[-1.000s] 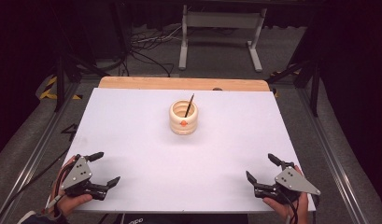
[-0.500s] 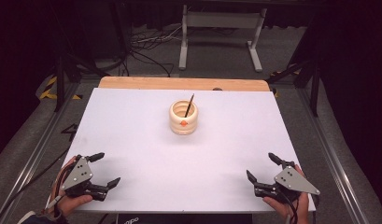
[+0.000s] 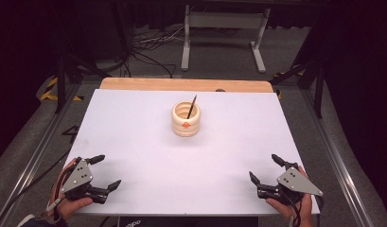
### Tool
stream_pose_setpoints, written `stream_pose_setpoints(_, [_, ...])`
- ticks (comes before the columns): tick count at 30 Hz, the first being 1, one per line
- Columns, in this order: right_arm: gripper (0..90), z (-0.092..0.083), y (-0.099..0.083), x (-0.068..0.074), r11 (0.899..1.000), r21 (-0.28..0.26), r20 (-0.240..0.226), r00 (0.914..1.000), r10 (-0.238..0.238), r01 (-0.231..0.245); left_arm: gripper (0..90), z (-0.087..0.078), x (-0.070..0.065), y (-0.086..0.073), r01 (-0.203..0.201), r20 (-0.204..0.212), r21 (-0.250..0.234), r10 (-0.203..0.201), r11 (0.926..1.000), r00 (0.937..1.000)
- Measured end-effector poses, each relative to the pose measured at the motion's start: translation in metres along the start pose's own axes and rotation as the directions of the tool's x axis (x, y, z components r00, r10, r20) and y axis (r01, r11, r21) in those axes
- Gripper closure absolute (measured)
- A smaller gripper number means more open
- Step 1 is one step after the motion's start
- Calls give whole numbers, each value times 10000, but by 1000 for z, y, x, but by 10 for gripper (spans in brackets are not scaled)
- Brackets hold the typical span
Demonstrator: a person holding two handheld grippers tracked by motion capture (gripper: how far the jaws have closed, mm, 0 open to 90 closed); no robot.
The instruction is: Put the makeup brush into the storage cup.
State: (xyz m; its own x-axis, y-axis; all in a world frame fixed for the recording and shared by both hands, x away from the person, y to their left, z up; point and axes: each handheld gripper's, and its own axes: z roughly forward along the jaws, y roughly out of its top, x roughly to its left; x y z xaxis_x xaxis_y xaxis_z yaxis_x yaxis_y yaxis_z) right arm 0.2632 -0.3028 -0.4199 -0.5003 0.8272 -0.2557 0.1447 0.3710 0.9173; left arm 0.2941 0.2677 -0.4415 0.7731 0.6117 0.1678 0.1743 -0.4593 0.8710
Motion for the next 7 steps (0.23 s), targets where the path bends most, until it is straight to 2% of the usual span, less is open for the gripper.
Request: stream_pose_setpoints(7, [103, -1, 0, 1, 10000, -32, -47, 10000, 5, -5, 43, 2, 0, 1, -22, -6, 38, 22, 10000, 10000])
